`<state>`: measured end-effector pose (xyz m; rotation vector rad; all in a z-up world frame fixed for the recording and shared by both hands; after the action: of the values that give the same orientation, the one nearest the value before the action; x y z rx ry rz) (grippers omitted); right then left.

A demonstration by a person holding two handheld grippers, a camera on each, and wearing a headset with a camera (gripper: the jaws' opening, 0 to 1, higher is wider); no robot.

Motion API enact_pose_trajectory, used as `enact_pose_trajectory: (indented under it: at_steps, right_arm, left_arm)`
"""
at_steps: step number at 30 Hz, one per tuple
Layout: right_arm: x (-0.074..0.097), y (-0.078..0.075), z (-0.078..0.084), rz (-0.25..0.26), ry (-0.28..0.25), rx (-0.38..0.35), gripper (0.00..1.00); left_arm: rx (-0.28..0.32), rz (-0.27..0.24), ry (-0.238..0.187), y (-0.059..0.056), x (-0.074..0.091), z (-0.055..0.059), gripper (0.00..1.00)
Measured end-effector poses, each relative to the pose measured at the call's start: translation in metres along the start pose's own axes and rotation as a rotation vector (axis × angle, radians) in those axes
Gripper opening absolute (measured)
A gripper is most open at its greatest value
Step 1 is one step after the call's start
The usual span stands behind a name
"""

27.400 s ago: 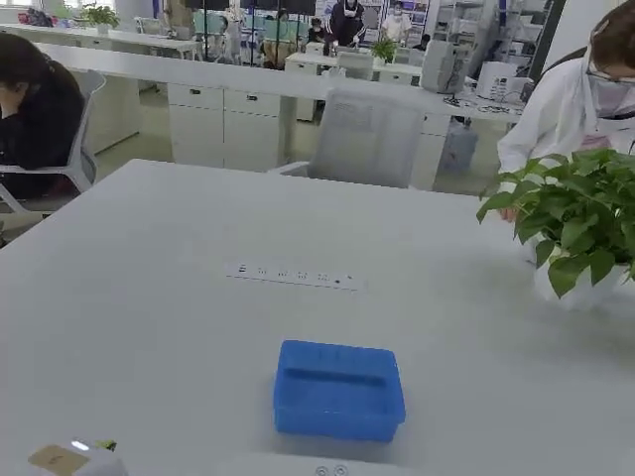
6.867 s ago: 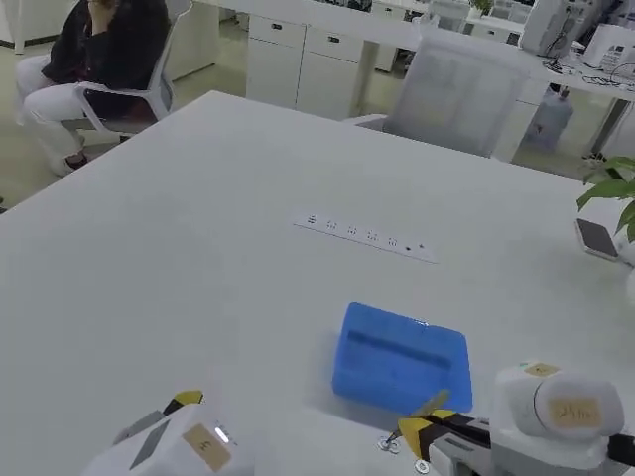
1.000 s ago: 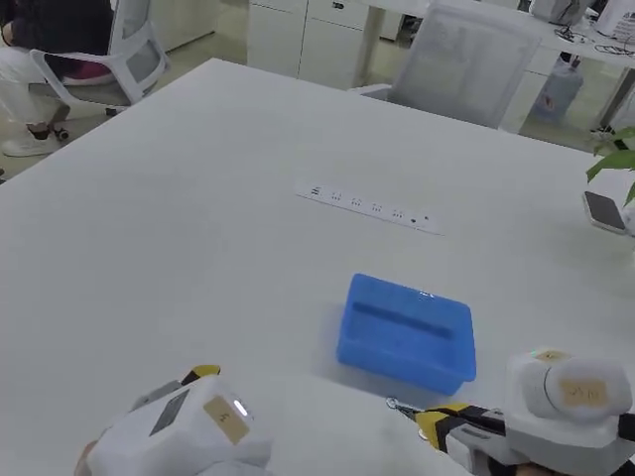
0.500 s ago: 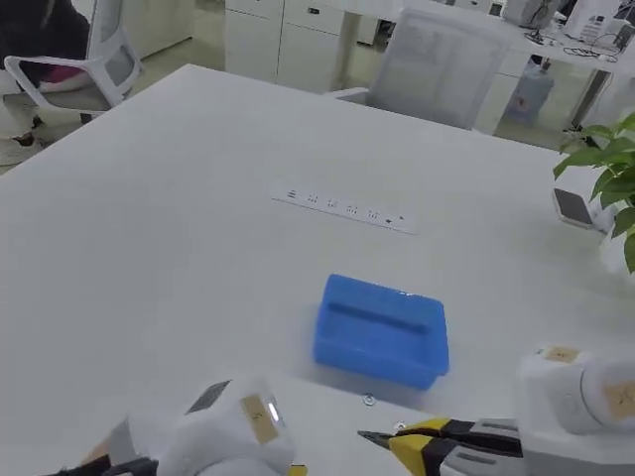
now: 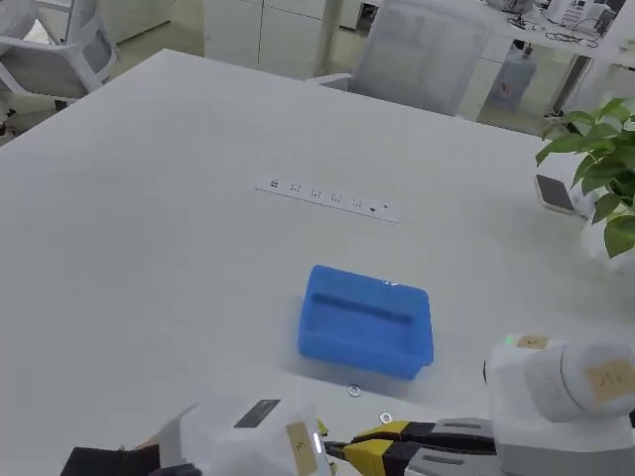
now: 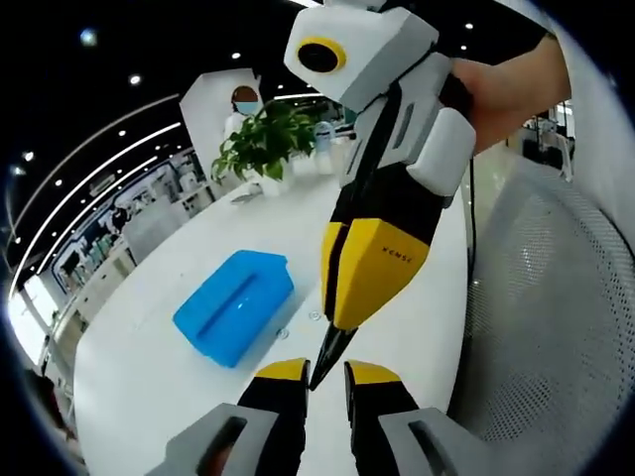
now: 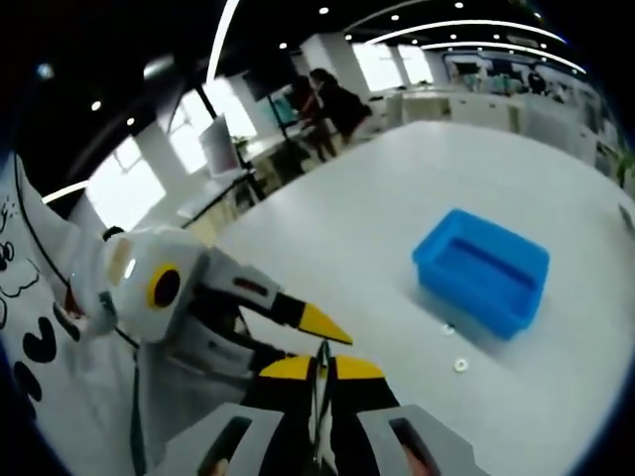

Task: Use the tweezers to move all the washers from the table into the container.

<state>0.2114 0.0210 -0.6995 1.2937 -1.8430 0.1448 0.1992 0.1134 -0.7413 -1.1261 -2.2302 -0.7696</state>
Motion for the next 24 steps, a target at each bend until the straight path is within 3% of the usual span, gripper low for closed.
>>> enact_pose_trajectory:
  at_steps: [2,3,8,13,18,21,24]
  right_arm:
    - [0.003,0.001,-0.003,0.004,-0.009,0.011,0.02]
    - [0.004,0.002,-0.005,0.004,-0.017,0.01,0.02]
    - [0.014,0.005,-0.015,0.008,-0.092,0.001,0.02]
    - [0.019,0.011,-0.023,0.026,-0.166,0.023,0.02]
    - [0.025,0.015,-0.029,0.064,-0.263,0.032,0.02]
    - [0.029,0.014,-0.028,0.075,-0.289,0.029,0.02]
    - [0.029,0.013,-0.025,0.082,-0.302,0.017,0.02]
  left_arm:
    - [0.018,-0.002,-0.004,0.002,0.002,-0.001,0.07]
    - [0.041,-0.015,-0.028,0.004,0.005,-0.003,0.03]
    - [0.101,-0.018,-0.058,0.005,0.013,-0.012,0.01]
    - [0.115,-0.043,-0.058,0.004,0.018,-0.021,0.0]
    - [0.206,-0.053,-0.075,0.002,0.022,-0.031,0.0]
    - [0.236,-0.074,-0.085,0.001,0.022,-0.035,0.0]
    - [0.274,-0.062,-0.083,-0.003,0.021,-0.036,0.0]
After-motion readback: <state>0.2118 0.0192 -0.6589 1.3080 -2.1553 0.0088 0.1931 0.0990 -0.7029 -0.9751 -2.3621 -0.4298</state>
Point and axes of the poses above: the centre of the closed fingertips' face, and the gripper's own axes: x roughly backward along the fingers, y roughly to its left, z roughly out of its underside, the point moved 7 cm from there along x, roughly backward along the fingers, and after that the axes turned 5 degrees about y, right-handed, at the moved point
